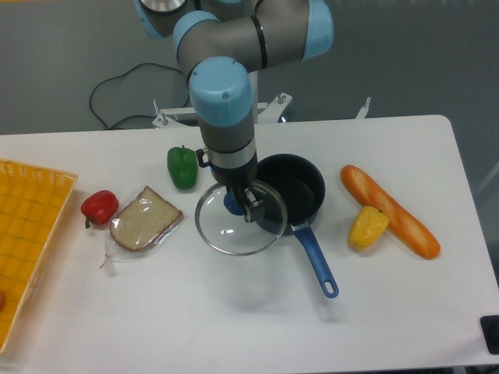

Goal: Open the lid

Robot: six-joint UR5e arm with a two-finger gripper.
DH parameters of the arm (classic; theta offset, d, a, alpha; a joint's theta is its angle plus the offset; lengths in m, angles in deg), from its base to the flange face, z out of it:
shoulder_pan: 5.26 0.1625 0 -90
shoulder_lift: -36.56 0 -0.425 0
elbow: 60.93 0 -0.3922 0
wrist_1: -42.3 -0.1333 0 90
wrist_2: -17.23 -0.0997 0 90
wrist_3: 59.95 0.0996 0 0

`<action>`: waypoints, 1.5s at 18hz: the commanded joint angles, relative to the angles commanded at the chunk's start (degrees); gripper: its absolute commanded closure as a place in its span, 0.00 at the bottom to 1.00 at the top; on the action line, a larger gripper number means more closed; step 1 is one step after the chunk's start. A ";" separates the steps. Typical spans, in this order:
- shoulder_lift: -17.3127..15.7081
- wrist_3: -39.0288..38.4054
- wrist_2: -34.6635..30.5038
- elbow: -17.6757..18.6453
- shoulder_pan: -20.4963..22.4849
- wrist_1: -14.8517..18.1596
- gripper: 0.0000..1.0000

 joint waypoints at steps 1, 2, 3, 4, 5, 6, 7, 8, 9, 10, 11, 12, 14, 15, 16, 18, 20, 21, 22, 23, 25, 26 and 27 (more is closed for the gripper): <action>0.00 -0.09 0.09 0.09 -0.18 -0.09 0.40; 0.00 -0.44 0.09 0.09 -0.44 0.00 0.40; 0.00 -1.14 0.09 0.09 -0.79 0.00 0.40; -0.09 -1.58 0.09 0.18 -1.06 0.09 0.40; -0.17 -1.58 0.09 0.26 -1.06 0.18 0.40; -0.35 -1.58 0.00 0.35 -1.06 0.52 0.40; -0.44 -1.58 -0.09 0.35 -1.06 1.31 0.40; -0.53 -1.58 -0.17 0.35 -1.06 1.84 0.40; -0.61 -1.58 -0.26 0.35 -1.06 1.93 0.40; -0.70 -1.58 -0.26 0.35 -0.97 1.93 0.40; -0.70 -1.67 -0.26 0.35 -0.97 2.11 0.40; -0.79 -1.76 -0.18 0.35 -1.06 2.37 0.40; -0.97 -4.73 -0.18 0.27 -1.15 3.08 0.40; -1.23 -5.62 -0.18 0.26 -1.24 3.16 0.40; -1.23 -5.71 -0.26 0.26 -1.32 3.08 0.40; -1.23 -5.98 -0.26 0.26 -1.32 2.99 0.40; -1.23 -8.25 0.08 0.26 -1.67 2.73 0.40; -1.14 -10.18 0.44 0.18 -1.68 2.46 0.40; -0.97 -11.68 0.53 -0.35 -1.94 2.37 0.40; -0.88 -12.13 0.53 -0.52 -2.20 2.37 0.40; -0.79 -12.39 0.53 -0.53 -2.38 2.37 0.40; -0.79 -12.92 0.53 -0.53 -2.38 2.37 0.40; -0.79 -13.53 0.61 -0.61 -2.38 2.37 0.40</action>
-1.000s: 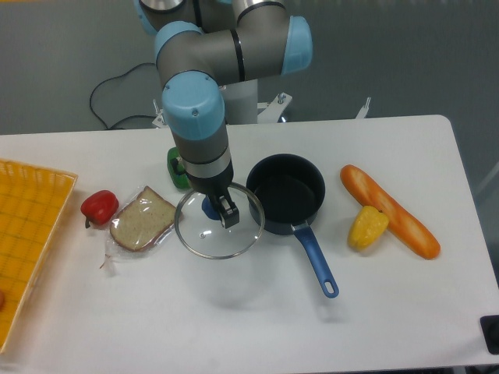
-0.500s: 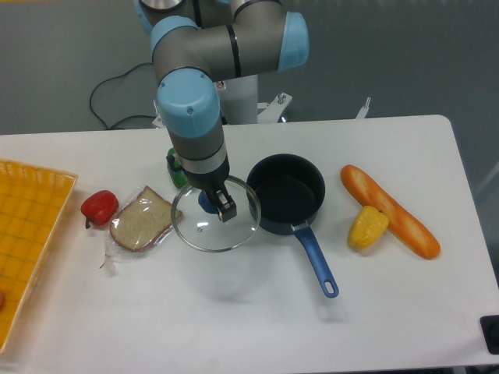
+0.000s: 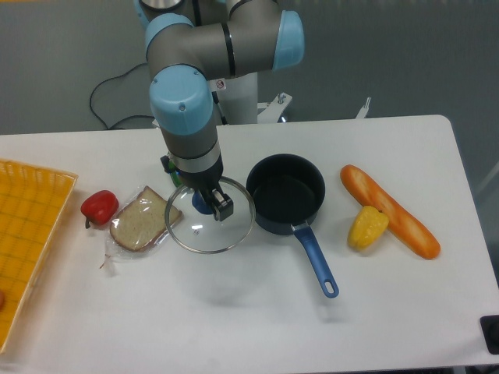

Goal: Open the lid

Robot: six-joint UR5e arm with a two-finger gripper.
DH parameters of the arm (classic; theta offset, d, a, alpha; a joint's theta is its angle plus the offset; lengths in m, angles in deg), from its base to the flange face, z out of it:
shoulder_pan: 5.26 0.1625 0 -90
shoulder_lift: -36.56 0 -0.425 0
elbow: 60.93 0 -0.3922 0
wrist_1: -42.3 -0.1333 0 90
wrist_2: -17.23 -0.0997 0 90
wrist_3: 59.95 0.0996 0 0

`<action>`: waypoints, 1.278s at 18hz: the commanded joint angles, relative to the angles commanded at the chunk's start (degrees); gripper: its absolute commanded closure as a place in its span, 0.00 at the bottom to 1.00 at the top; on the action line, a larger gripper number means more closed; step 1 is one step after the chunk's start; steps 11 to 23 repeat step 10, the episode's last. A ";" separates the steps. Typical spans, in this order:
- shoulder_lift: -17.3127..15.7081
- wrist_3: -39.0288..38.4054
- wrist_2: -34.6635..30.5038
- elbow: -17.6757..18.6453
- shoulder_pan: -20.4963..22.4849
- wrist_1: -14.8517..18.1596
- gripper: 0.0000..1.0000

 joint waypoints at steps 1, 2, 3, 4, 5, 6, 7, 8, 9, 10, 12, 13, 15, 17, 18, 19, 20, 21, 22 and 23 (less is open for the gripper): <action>0.00 -0.44 0.52 0.00 0.00 0.00 0.40; 0.09 -0.71 1.05 -0.44 0.00 0.00 0.40; 0.35 -0.88 1.06 -0.79 0.00 0.00 0.40; 0.44 -1.23 1.06 -0.88 0.00 0.00 0.40; 0.44 -1.50 1.06 -0.97 0.00 0.00 0.40; 0.44 -1.50 1.06 -0.97 0.00 0.00 0.40; 0.44 -1.50 1.14 -0.97 0.00 0.00 0.40; 0.44 -1.50 1.14 -0.97 0.00 0.00 0.40; 0.44 -1.50 1.06 -0.97 0.00 0.00 0.40; 0.44 -1.50 1.14 -0.88 0.00 0.00 0.40; 0.44 -1.50 1.14 -0.88 0.00 0.00 0.40; 0.44 -1.50 1.14 -0.88 0.00 0.00 0.40; 0.44 -1.50 1.14 -0.88 0.00 0.00 0.40; 0.44 -1.50 1.14 -0.88 0.00 0.00 0.40; 0.44 -1.50 1.14 -0.88 0.00 0.00 0.40; 0.44 -1.50 1.14 -0.88 0.00 0.00 0.40; 0.44 -1.50 1.14 -0.88 0.00 0.00 0.40; 0.44 -1.50 1.14 -0.88 0.00 0.00 0.40; 0.44 -1.50 1.14 -0.88 0.00 0.00 0.40; 0.44 -1.50 1.14 -0.88 0.00 0.00 0.40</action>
